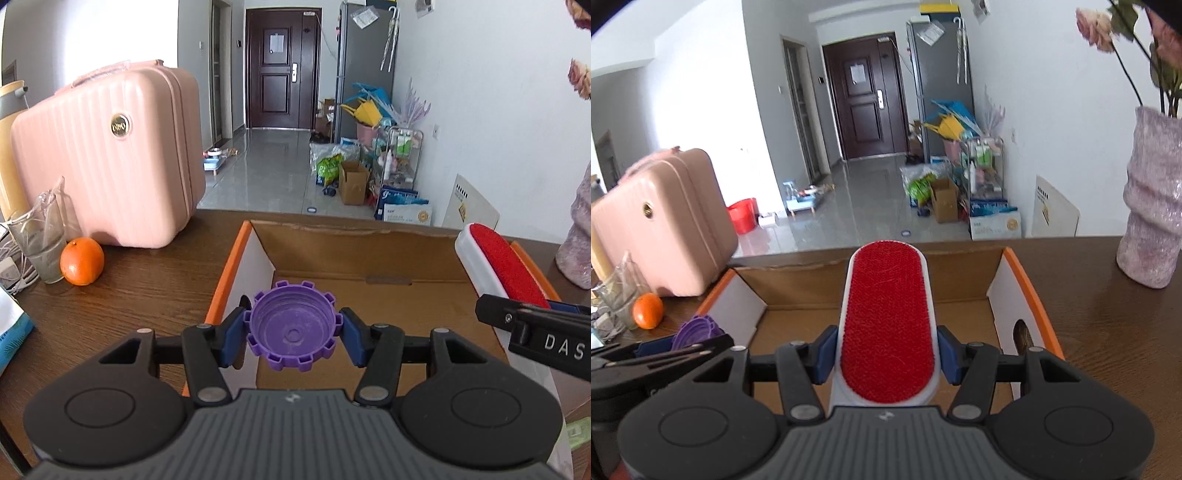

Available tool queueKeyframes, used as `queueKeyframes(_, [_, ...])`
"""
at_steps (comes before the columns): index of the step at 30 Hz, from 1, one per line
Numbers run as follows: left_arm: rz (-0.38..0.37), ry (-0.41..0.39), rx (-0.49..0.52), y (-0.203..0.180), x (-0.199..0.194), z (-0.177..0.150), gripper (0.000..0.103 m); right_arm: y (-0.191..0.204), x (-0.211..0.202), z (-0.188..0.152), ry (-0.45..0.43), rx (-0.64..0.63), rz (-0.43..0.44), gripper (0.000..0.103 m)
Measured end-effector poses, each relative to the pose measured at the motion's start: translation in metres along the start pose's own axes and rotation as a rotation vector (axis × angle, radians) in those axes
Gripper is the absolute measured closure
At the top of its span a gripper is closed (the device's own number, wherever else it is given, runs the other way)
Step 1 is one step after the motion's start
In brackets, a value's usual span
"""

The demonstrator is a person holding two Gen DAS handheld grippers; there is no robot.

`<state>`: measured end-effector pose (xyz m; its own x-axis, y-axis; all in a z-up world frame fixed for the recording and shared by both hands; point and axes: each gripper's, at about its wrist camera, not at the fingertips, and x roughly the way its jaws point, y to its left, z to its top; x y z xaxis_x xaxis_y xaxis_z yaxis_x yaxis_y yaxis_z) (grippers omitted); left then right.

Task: Organize rigid objects
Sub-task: 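Open the left gripper to drop the purple cap into the box while the right releases the brush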

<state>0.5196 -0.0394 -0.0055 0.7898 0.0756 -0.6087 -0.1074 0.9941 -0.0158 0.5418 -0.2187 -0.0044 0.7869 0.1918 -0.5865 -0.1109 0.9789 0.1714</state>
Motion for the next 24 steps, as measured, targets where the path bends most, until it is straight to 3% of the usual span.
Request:
queueKeyframes(3, [-0.011,0.020,0.007,0.002,0.005,-0.001,0.045,-0.004,0.003,0.000,0.013,0.011,0.000,0.048])
queueKeyframes(5, [-0.010,0.026,0.004,0.004,0.005,-0.001,0.030,-0.005,0.003,0.000,0.024,0.011,-0.007,0.046])
queueKeyframes(6, [-0.005,0.016,0.003,0.004,0.003,-0.001,0.014,-0.005,0.002,0.001,0.022,0.005,-0.014,0.040])
queueKeyframes(7, [0.004,0.004,0.001,0.005,0.000,0.000,0.002,-0.005,-0.001,0.001,0.018,-0.003,-0.024,0.022])
queueKeyframes(8, [0.013,-0.013,-0.002,0.006,-0.003,0.000,0.001,-0.005,-0.004,0.001,0.006,-0.010,-0.031,0.008])
queueKeyframes(9, [0.017,-0.025,0.002,0.006,-0.006,0.000,0.000,-0.004,-0.009,0.001,-0.009,-0.020,-0.033,0.005])
queueKeyframes(24, [0.017,-0.021,-0.006,0.008,-0.020,0.002,0.000,-0.007,-0.033,0.005,-0.061,-0.015,-0.025,0.000])
